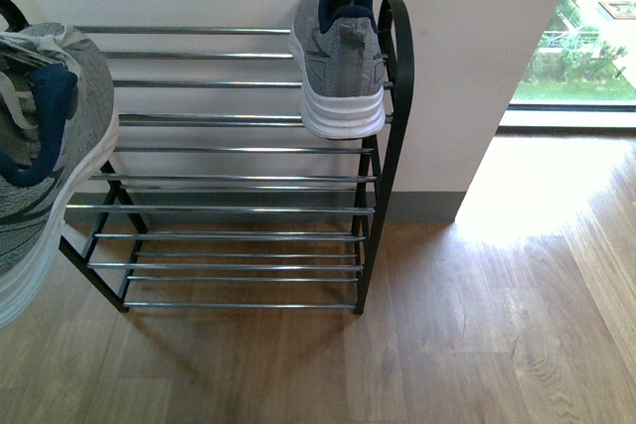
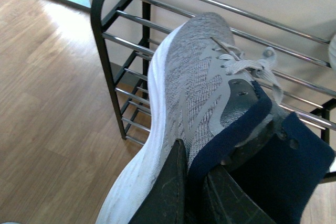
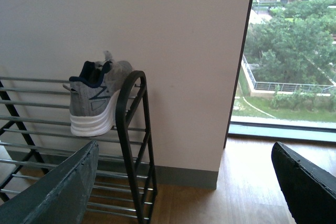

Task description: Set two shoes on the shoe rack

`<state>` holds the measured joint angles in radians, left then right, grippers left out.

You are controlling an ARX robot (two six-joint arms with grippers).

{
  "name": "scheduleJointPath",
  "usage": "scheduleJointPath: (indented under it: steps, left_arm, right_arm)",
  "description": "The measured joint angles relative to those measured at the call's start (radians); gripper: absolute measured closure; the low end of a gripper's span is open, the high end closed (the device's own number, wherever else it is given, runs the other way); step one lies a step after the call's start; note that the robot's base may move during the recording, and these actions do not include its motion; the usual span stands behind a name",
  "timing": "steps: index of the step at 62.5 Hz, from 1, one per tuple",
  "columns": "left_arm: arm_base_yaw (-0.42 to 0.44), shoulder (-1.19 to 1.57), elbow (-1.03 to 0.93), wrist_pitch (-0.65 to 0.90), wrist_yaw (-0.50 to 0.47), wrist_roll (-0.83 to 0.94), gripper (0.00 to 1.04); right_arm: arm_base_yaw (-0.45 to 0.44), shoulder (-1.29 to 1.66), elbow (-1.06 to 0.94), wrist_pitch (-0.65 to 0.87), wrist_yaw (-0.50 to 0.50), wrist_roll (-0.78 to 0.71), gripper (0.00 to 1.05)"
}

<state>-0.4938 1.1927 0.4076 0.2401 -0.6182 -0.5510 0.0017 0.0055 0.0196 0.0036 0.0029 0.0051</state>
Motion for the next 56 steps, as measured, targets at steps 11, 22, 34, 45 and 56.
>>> scheduleJointPath:
  steps: [11,22,34,45,56]
  left_arm:
    - [0.040,0.105,0.049,0.256,0.217,0.056,1.03]
    - [0.096,0.225,0.229,0.264,0.329,0.054,1.03]
    - [0.136,0.315,0.329,0.251,0.339,-0.058,1.03]
    - [0.162,0.440,0.383,0.267,0.396,-0.140,1.03]
    - [0.187,0.603,0.483,0.292,0.494,-0.201,1.03]
  right_arm:
    - [0.000,0.000,0.000,0.000,0.000,0.000,0.09]
    - [0.000,0.000,0.000,0.000,0.000,0.000,0.09]
    - [0.000,0.000,0.000,0.000,0.000,0.000,0.09]
    - [0.000,0.000,0.000,0.000,0.000,0.000,0.09]
    - [0.000,0.000,0.000,0.000,0.000,0.000,0.09]
